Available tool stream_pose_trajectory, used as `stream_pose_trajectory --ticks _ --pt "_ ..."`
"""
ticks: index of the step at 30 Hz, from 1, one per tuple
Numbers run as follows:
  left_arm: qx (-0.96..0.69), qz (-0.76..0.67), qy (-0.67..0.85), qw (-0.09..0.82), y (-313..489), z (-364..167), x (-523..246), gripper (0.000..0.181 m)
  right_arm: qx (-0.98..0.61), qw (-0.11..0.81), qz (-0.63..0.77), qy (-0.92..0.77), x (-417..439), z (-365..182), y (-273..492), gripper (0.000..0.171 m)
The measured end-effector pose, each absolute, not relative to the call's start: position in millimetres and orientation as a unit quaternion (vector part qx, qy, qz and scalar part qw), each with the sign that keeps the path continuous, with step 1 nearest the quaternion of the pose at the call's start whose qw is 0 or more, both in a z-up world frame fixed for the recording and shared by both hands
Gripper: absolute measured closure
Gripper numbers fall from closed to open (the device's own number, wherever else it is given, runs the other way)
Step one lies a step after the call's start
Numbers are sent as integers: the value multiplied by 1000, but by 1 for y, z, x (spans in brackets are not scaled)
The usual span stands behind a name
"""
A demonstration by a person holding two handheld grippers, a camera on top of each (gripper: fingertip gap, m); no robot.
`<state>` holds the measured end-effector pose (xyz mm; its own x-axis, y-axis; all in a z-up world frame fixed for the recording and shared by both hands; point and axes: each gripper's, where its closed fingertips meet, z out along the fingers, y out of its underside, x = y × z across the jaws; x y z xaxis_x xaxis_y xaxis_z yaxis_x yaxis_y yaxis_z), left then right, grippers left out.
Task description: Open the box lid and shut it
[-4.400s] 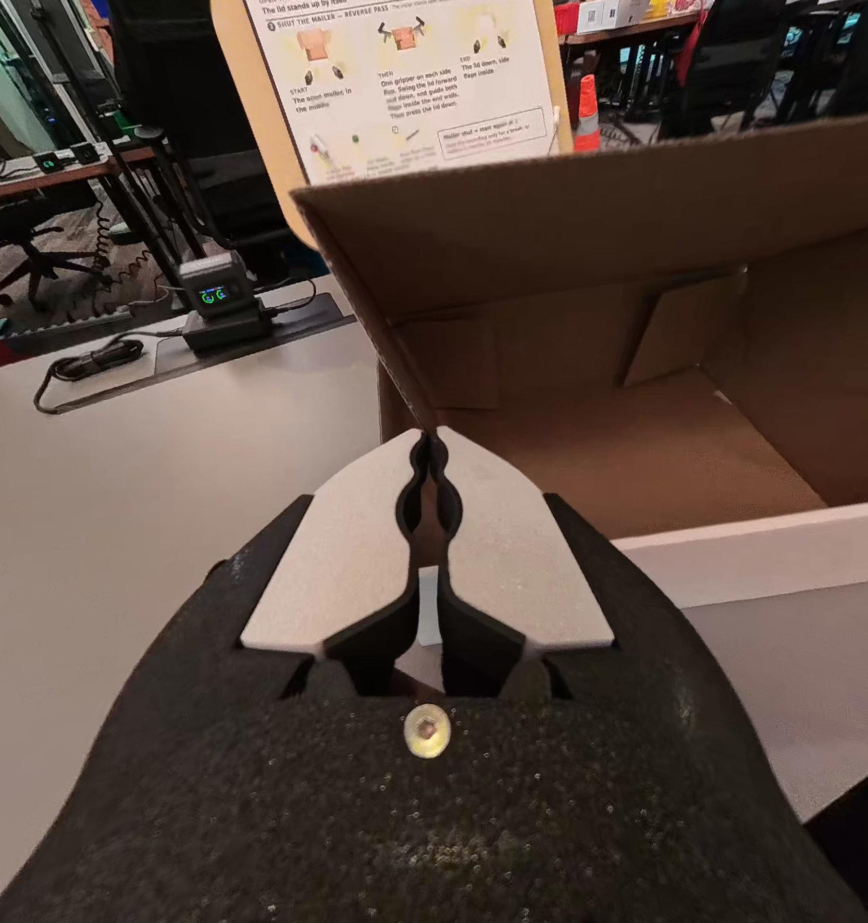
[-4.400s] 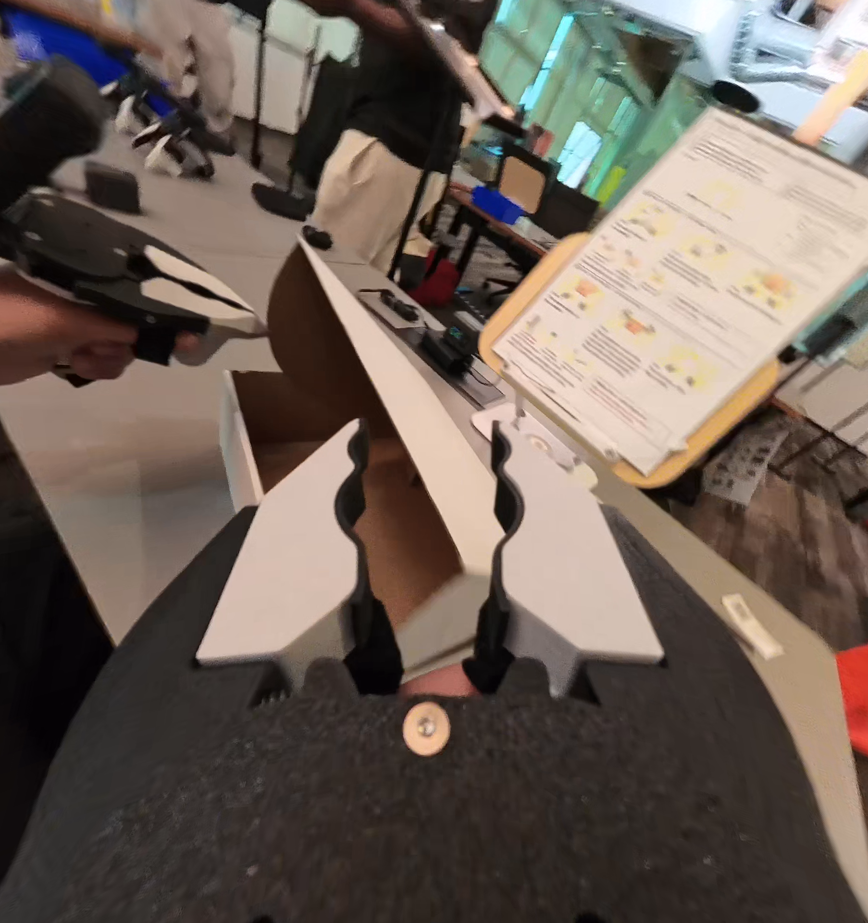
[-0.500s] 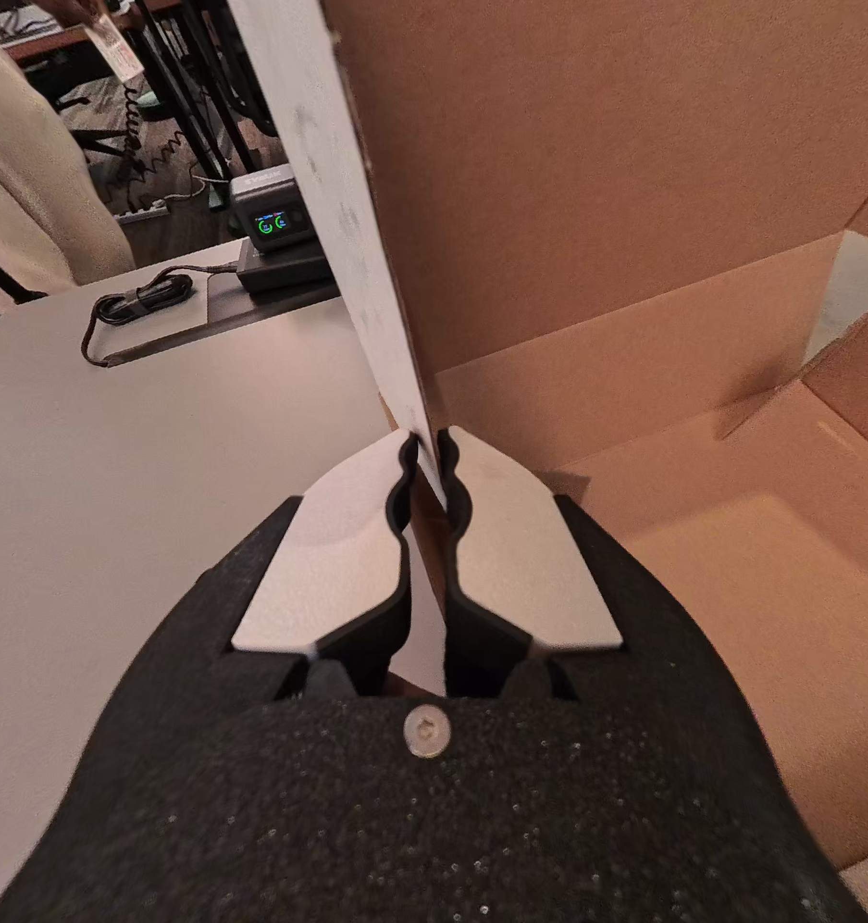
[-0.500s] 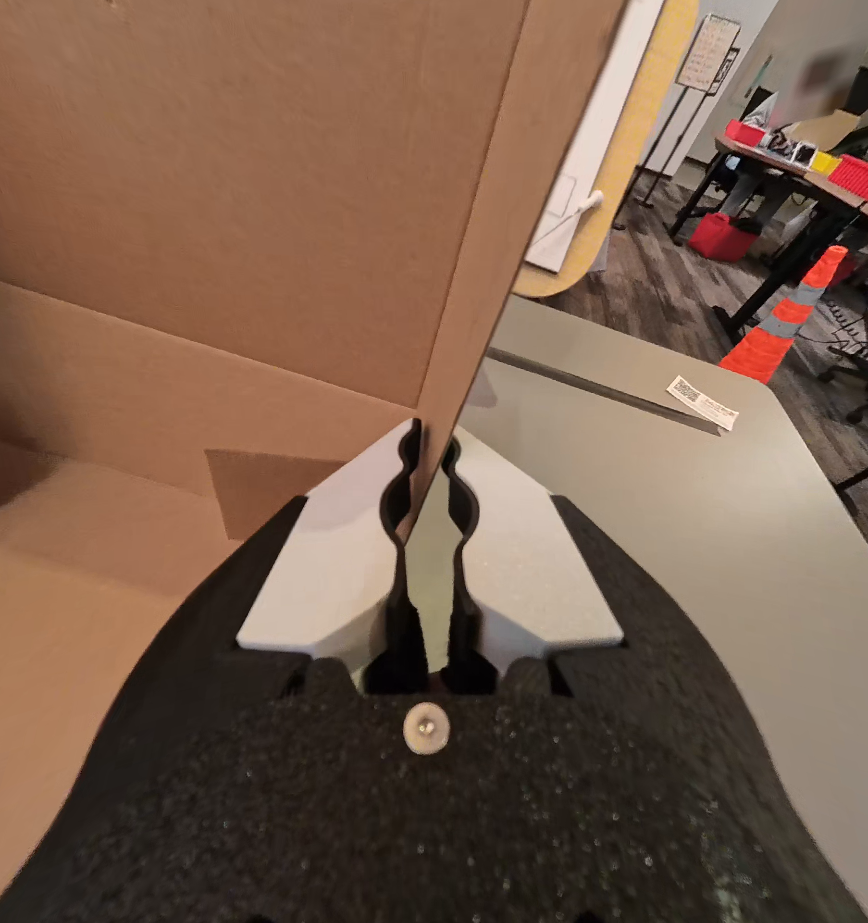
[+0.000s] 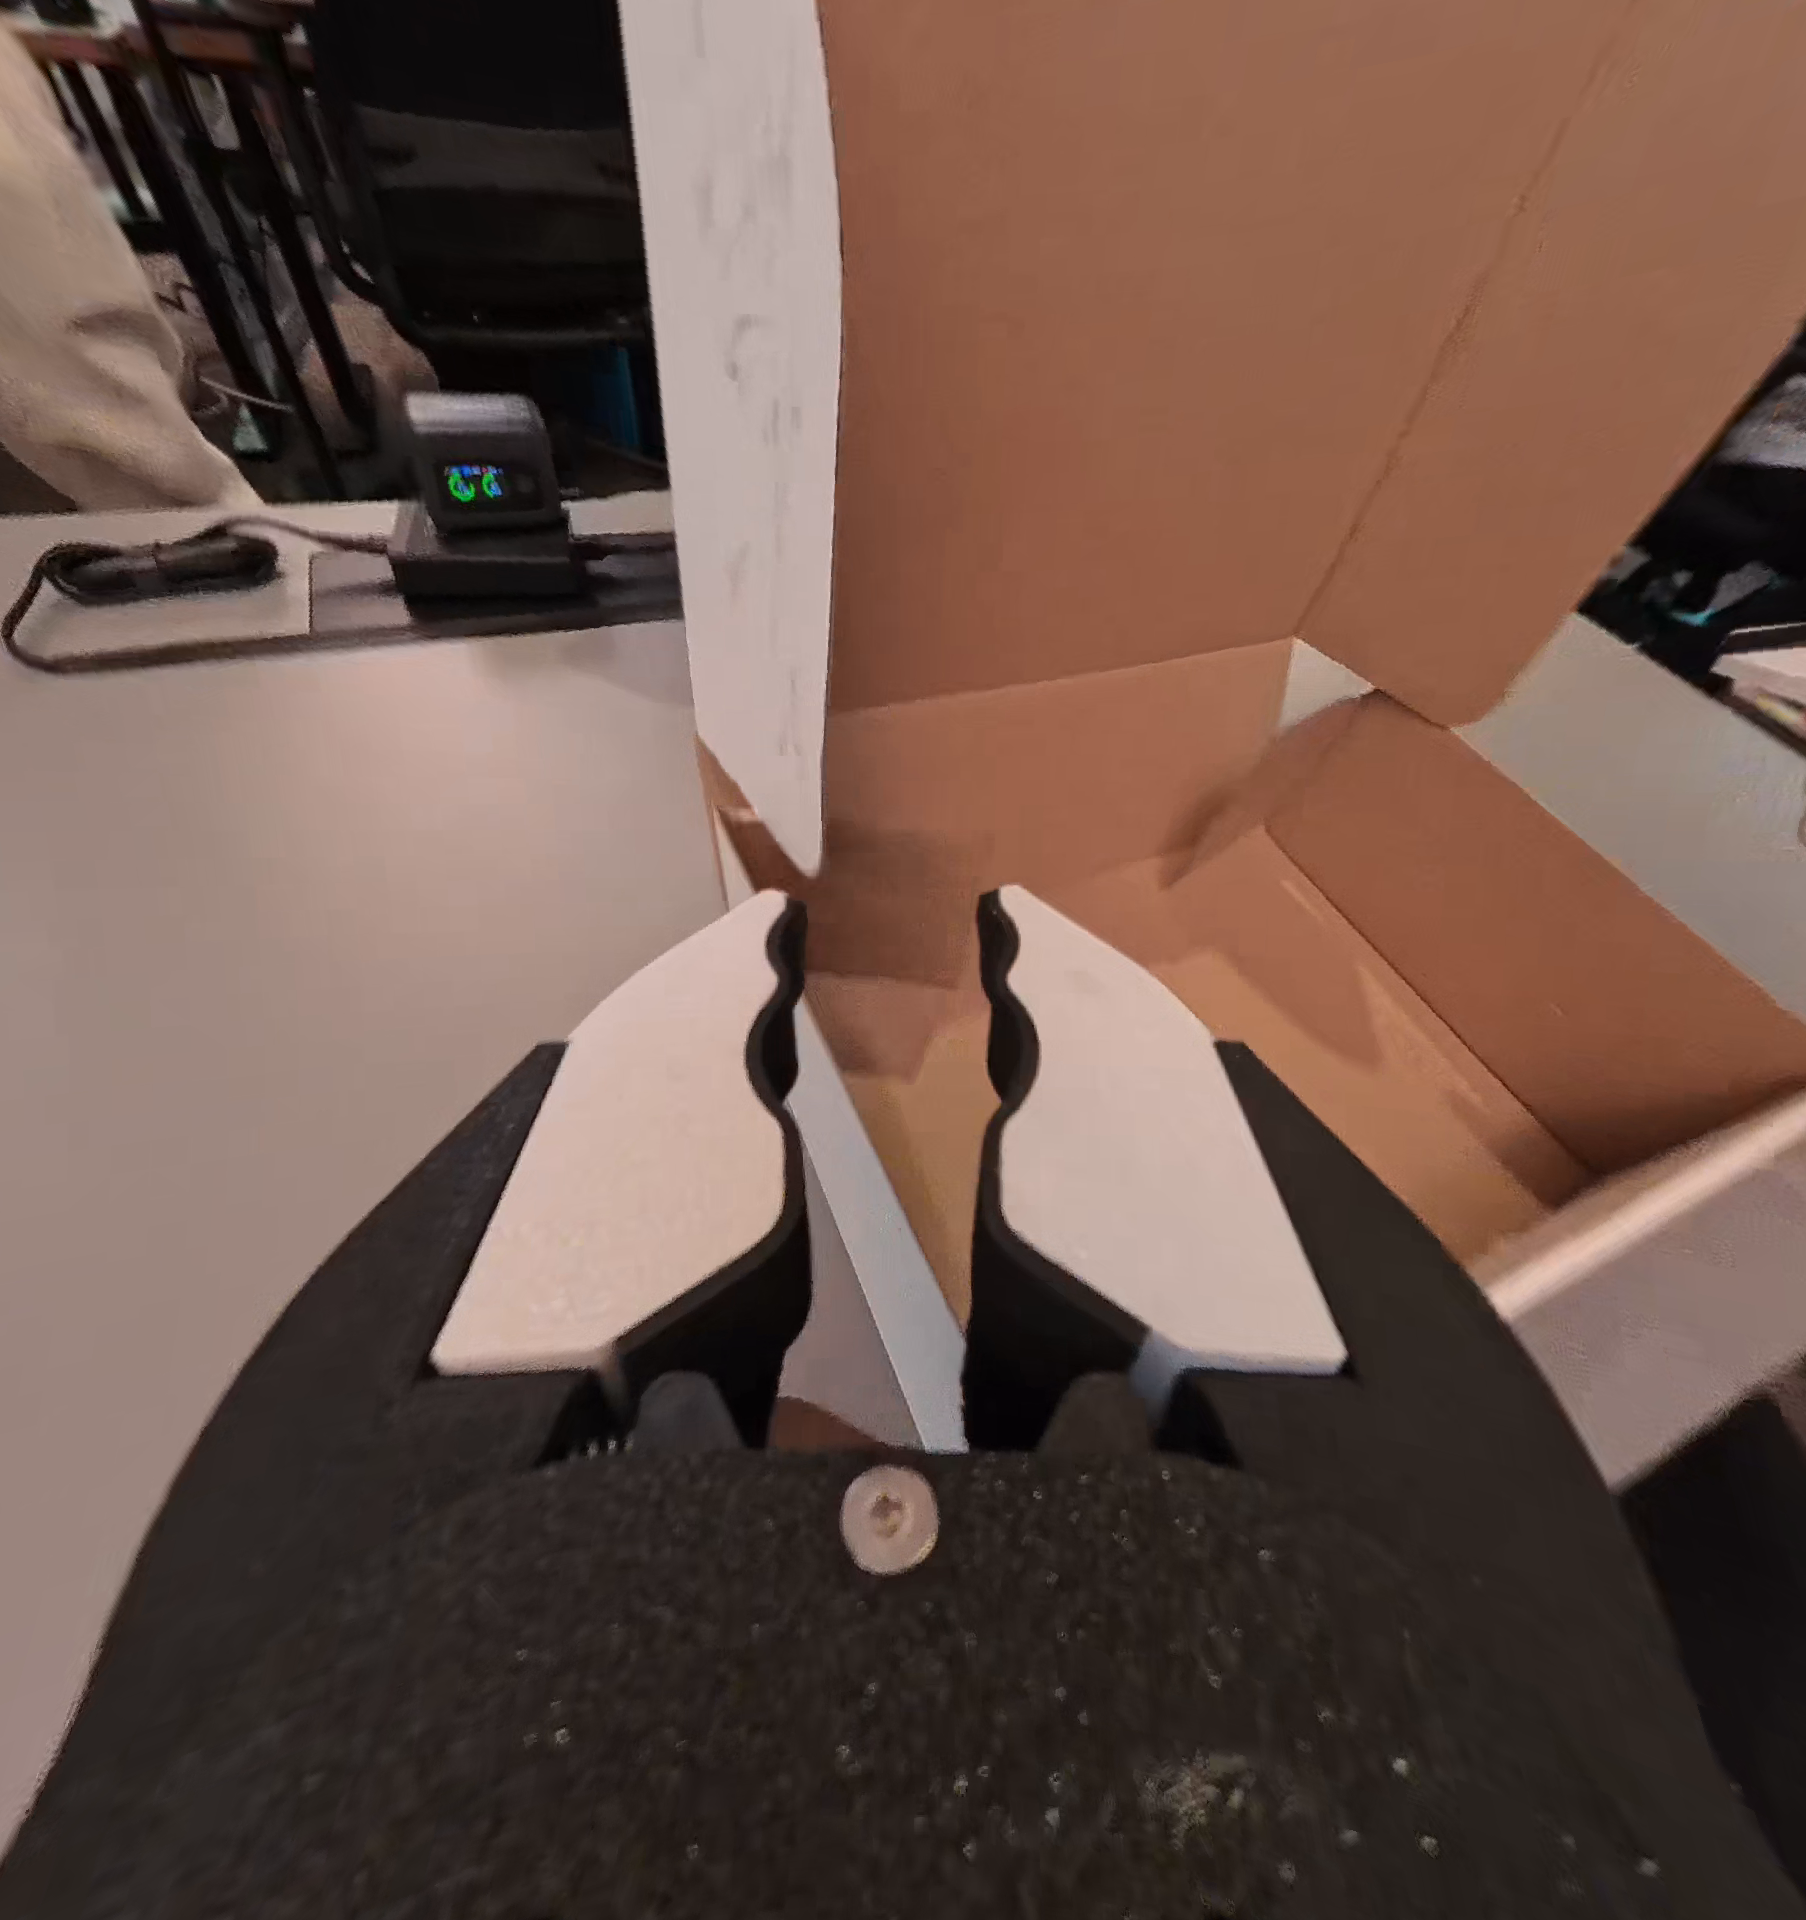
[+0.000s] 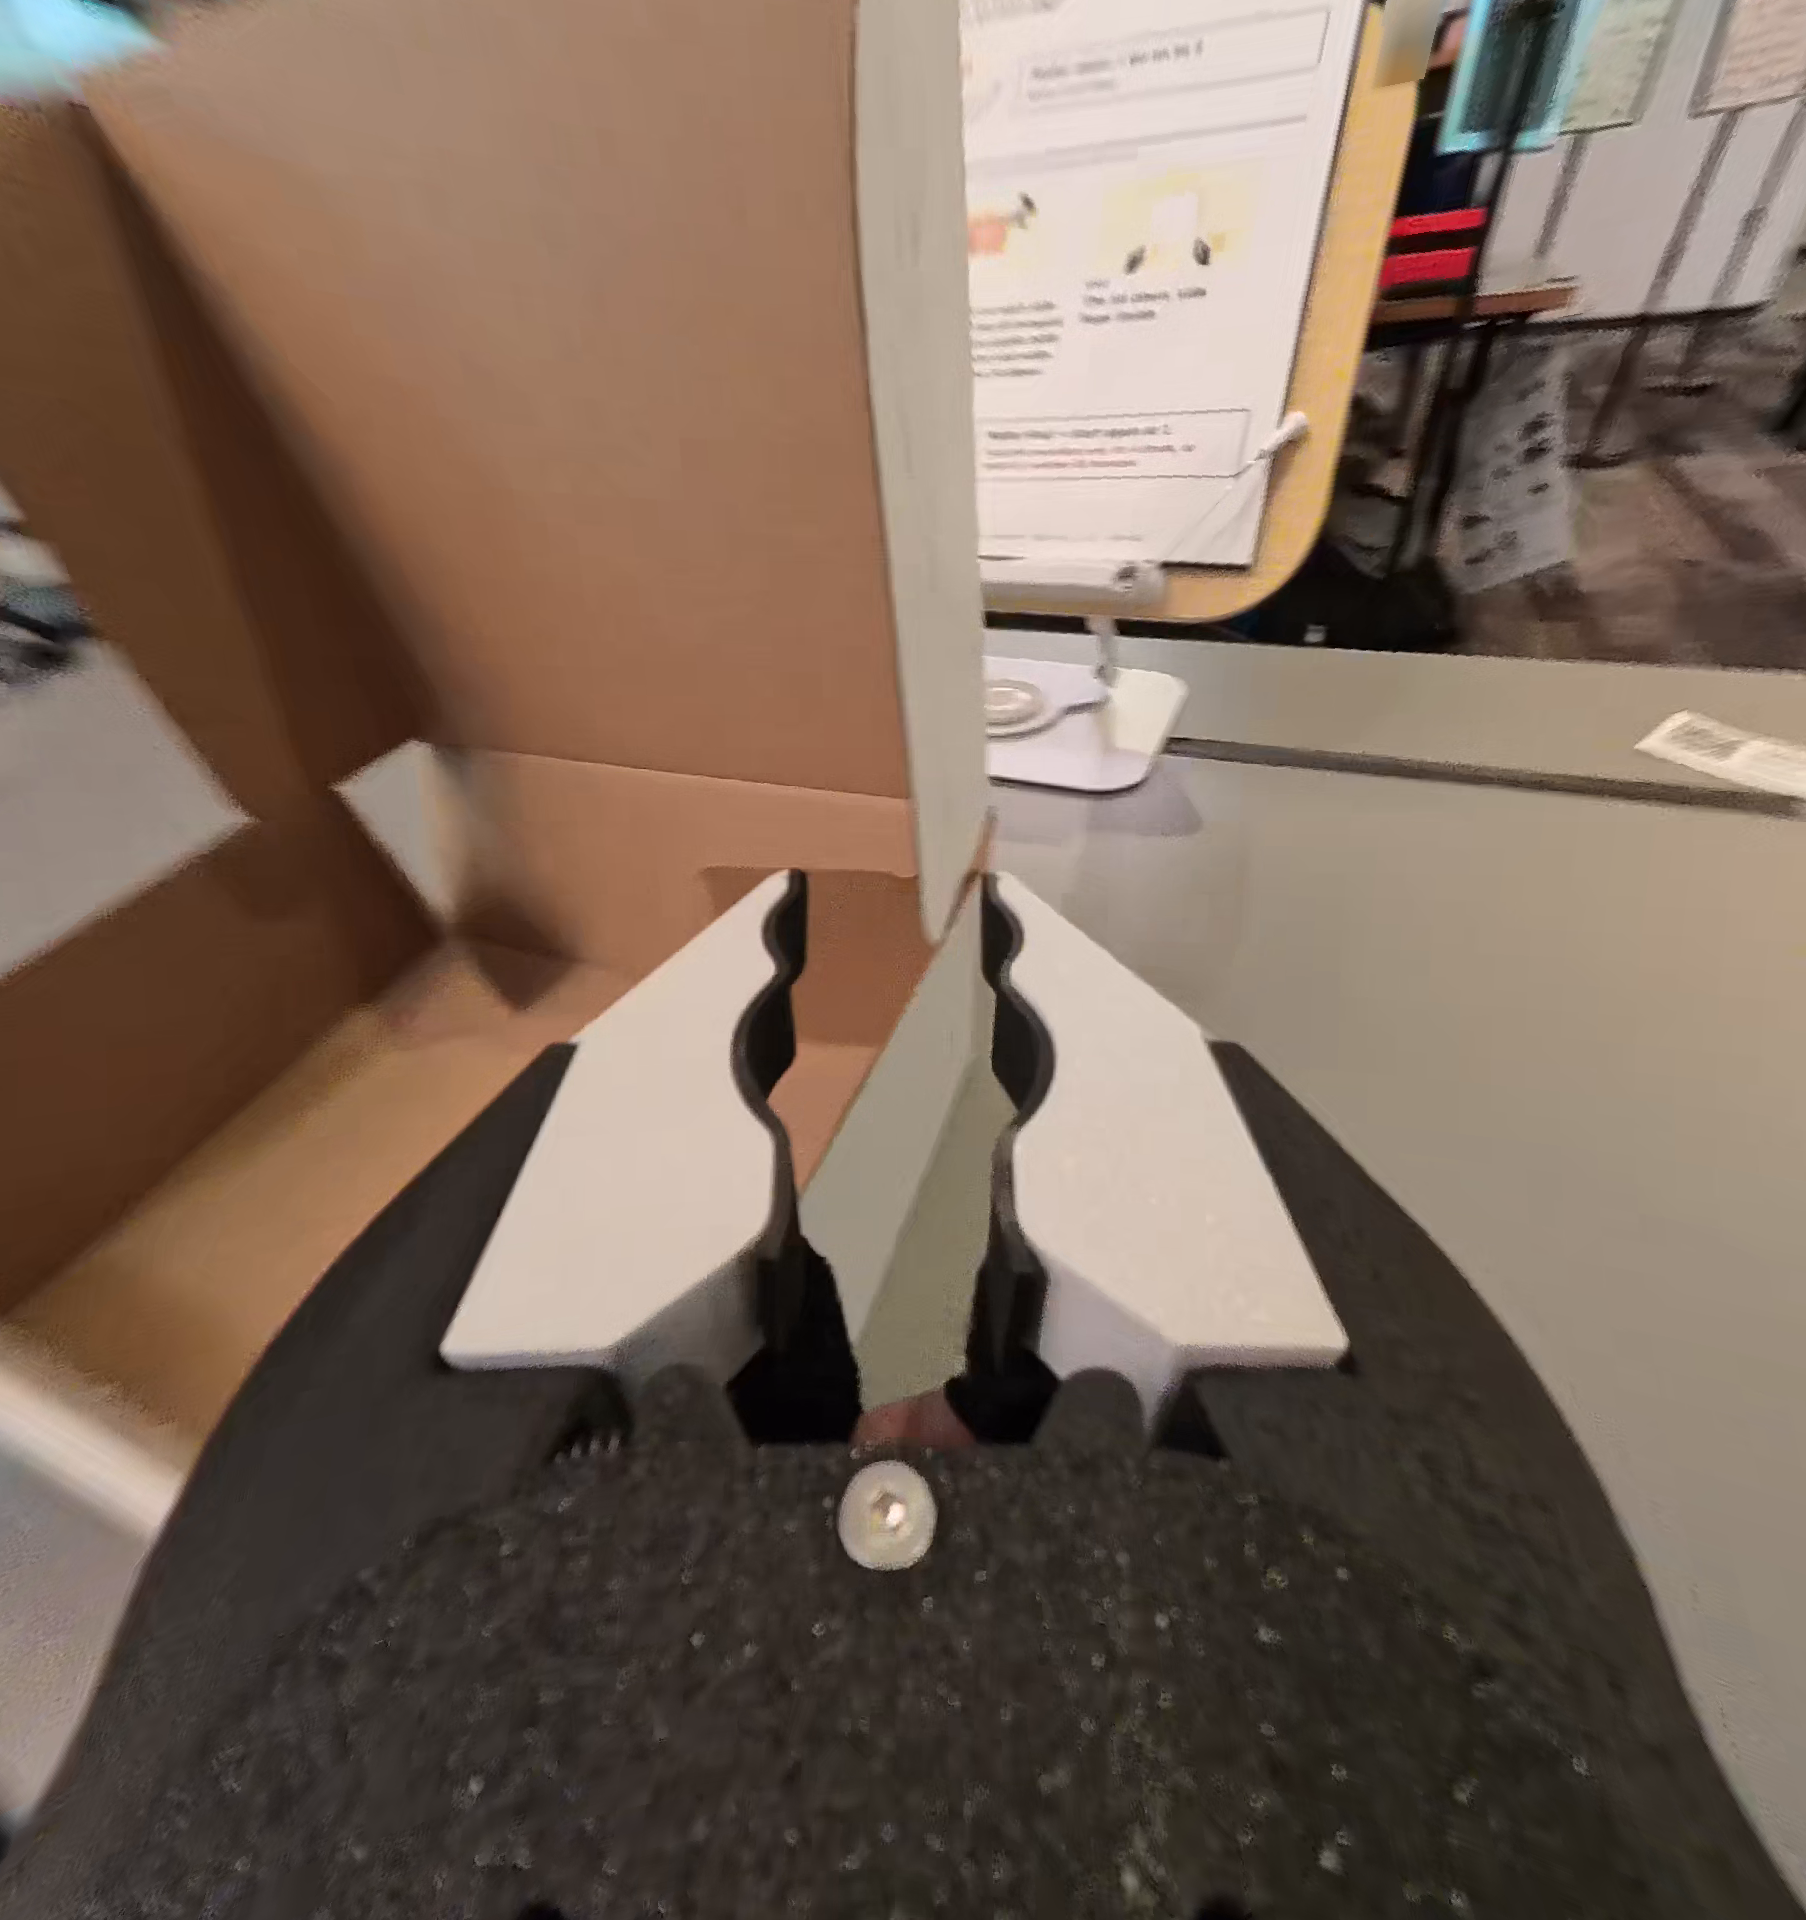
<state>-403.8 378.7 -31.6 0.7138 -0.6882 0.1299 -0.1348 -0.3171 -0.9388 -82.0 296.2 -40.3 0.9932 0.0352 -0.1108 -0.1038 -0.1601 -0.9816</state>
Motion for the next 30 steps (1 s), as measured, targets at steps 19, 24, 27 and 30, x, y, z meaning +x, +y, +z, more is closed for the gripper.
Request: stream_pose_trajectory --ticks 19,24,27,30 --pt "-736 -255 235 581 250 -107 -455 152 -755 645 106 -60 -180 -114 152 128" --pt "-733 -285 231 572 261 -106 -439 152 -757 643 112 -30 -165 -116 143 128" --pt "-727 -291 230 578 269 -101 -434 152 -756 647 98 -14 -154 -115 133 129" --pt "-721 -295 226 585 277 -97 -430 152 -754 651 89 2 -146 -114 119 129"
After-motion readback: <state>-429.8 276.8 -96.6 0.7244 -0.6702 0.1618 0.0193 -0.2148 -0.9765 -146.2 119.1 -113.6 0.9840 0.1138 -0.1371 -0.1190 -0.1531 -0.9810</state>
